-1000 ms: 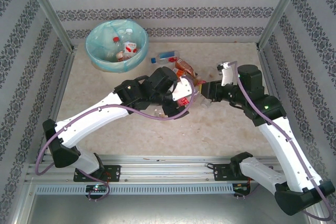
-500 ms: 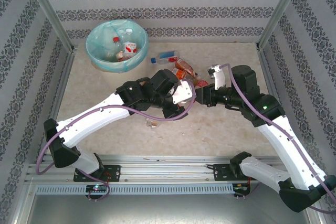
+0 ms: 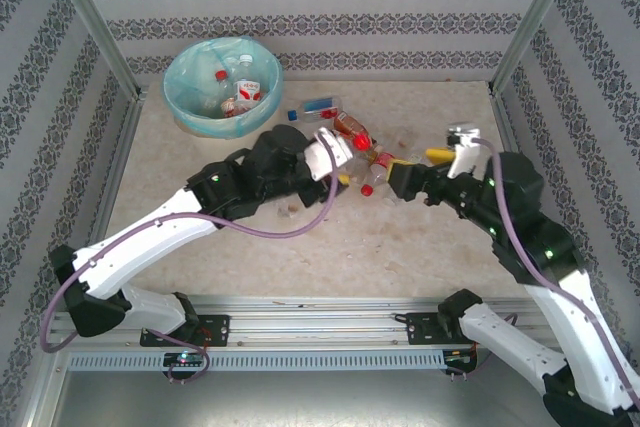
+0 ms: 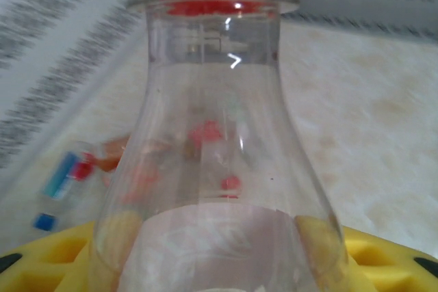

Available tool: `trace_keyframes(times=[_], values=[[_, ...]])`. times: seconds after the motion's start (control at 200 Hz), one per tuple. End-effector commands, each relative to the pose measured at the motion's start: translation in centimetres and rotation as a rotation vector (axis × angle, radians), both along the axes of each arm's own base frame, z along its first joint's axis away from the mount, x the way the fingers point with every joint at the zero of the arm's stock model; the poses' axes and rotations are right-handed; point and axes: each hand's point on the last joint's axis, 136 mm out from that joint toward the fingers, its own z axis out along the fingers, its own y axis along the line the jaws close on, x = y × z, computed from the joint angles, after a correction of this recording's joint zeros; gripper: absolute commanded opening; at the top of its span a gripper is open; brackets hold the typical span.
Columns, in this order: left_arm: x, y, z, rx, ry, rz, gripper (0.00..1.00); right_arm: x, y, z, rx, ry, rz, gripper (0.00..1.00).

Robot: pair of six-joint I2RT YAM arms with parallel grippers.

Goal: Put the plastic bottles in the bin

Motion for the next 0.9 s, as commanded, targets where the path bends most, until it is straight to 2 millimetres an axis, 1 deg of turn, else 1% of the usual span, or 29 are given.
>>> trace_keyframes(times=[0.0, 0.095, 0.155, 0.235, 0.315, 0.375, 0.455, 0.535, 0.61, 0.664, 0.739, 0.839, 0.894], values=[[3.8, 4.8, 10.2, -0.233, -0.25, 0.227, 0.49, 1.0, -2.5, 1.6, 0.012, -0.093, -0.156, 0.97], [5.9, 9.1, 16.1, -0.367, -0.382, 0.348, 0.47, 1.0, -2.8, 2.5, 0.02, -0.124, -0.167, 0.97], [7.4, 12.0, 19.0, -0.434, -0.453, 0.43, 0.45, 1.1, -2.7, 2.8, 0.02, -0.127, -0.161, 0.96], [9.3, 15.7, 21.5, -0.462, -0.553, 0.538, 0.45, 1.1, -2.3, 3.0, 0.019, -0.121, -0.146, 0.96], [11.6, 19.1, 22.5, -0.475, -0.616, 0.643, 0.43, 1.2, -2.1, 3.0, 0.019, -0.114, -0.134, 0.95], [13.6, 21.6, 22.3, -0.505, -0.616, 0.704, 0.43, 1.2, -2.0, 2.9, 0.022, -0.11, -0.132, 0.94], [16.3, 24.8, 21.4, -0.542, -0.611, 0.778, 0.43, 1.2, -1.9, 2.4, 0.02, -0.095, -0.13, 0.94], [18.9, 27.6, 19.9, -0.563, -0.613, 0.843, 0.43, 1.1, -1.9, 2.1, 0.023, -0.08, -0.124, 0.93], [21.3, 29.3, 18.1, -0.574, -0.605, 0.88, 0.43, 1.0, -1.8, 1.9, 0.024, -0.071, -0.117, 0.93], [22.8, 29.9, 16.8, -0.585, -0.596, 0.884, 0.43, 0.9, -1.8, 1.6, 0.02, -0.062, -0.114, 0.93], [24.6, 29.7, 15.0, -0.584, -0.568, 0.871, 0.43, 0.8, -1.8, 1.2, 0.014, -0.05, -0.116, 0.92], [26.2, 29.3, 13.1, -0.58, -0.527, 0.86, 0.45, 0.8, -2.0, 0.6, 0.013, -0.039, -0.122, 0.92], [26.9, 29.1, 12.0, -0.573, -0.52, 0.857, 0.48, 0.8, -2.0, 0.3, 0.013, -0.034, -0.126, 0.92]])
